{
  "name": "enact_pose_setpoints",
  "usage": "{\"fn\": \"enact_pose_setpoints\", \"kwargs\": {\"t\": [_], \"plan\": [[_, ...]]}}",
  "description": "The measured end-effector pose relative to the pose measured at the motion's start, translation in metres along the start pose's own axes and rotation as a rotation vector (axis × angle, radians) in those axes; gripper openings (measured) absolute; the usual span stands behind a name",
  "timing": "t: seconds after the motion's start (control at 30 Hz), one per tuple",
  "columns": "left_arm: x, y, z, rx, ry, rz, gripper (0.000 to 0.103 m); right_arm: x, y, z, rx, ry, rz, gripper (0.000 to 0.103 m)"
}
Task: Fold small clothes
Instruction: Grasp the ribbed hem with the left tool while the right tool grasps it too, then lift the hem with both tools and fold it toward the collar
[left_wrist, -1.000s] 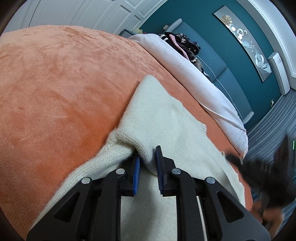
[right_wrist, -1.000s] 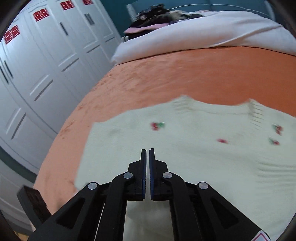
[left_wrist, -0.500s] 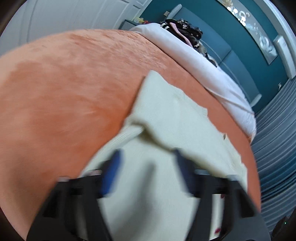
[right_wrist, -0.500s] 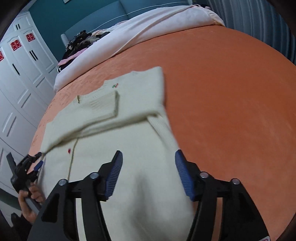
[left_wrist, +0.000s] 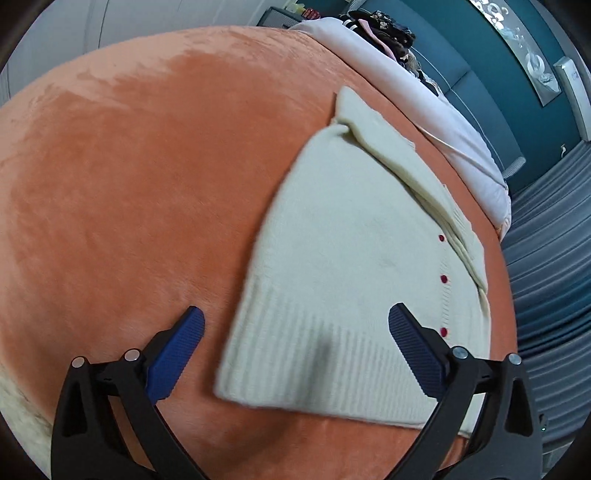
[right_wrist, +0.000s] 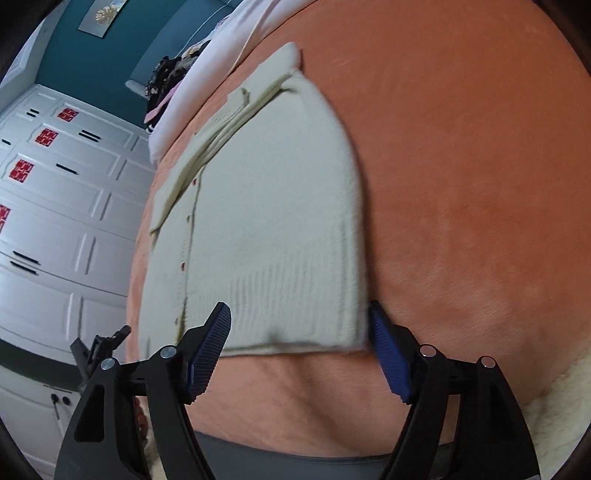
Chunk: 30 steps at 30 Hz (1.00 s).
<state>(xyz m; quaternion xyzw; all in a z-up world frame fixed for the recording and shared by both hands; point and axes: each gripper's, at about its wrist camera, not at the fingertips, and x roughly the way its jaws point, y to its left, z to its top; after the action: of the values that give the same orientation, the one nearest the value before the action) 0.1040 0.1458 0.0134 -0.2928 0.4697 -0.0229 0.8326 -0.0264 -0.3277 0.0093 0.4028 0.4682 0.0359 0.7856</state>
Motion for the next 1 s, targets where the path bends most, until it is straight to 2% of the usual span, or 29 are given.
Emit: {"fn": "enact_pose_setpoints", "kwargs": {"t": [0.07,0.1,0.13,0.17,0.2,0.23,0.4,0.53,0.67,0.77,0.83,0.9,1.0], "plan": [[0.004,-0.001,0.002,-0.027,0.008,0.013,0.094,0.011,0.01,-0.001,-0.013,-0.004,-0.005,0.074],[0.004,-0.001,0.003,-0.044,0.019,0.001,0.079,0.014,0.016,-0.001,-0.027,-0.015,-0.011,0.073],[0.005,-0.002,0.004,-0.057,0.045,-0.03,0.067,0.016,0.02,0.0,-0.033,-0.029,-0.016,0.067],[0.008,-0.003,0.005,-0.068,0.084,-0.055,0.04,0.016,0.024,0.003,-0.027,-0.034,-0.016,0.044],[0.009,-0.003,0.004,-0.076,0.111,-0.054,0.016,0.017,0.026,0.005,-0.017,-0.031,-0.016,0.029],[0.007,-0.004,0.005,-0.081,0.12,-0.048,0.012,0.017,0.027,0.008,-0.009,-0.029,-0.018,0.01],[-0.027,-0.009,0.002,-0.08,0.091,-0.1,0.009,-0.022,0.049,0.017,-0.049,-0.117,0.044,0.007],[-0.051,-0.018,-0.009,-0.012,0.109,-0.107,0.008,-0.051,0.062,0.014,-0.111,-0.108,0.047,0.007],[-0.071,-0.007,-0.046,0.068,0.198,-0.059,0.008,-0.073,0.056,-0.009,-0.213,0.016,-0.033,0.007],[-0.085,0.015,-0.084,0.074,0.291,-0.03,0.009,-0.087,0.049,-0.045,-0.298,0.138,-0.111,0.007],[-0.099,0.024,-0.107,0.09,0.341,-0.01,0.009,-0.097,0.043,-0.071,-0.319,0.223,-0.124,0.005],[-0.115,0.026,-0.123,0.119,0.367,-0.002,0.008,-0.108,0.043,-0.098,-0.353,0.295,-0.138,0.003],[-0.134,0.017,-0.119,0.151,0.344,-0.017,0.009,-0.127,0.049,-0.109,-0.341,0.295,-0.103,0.003]]}}
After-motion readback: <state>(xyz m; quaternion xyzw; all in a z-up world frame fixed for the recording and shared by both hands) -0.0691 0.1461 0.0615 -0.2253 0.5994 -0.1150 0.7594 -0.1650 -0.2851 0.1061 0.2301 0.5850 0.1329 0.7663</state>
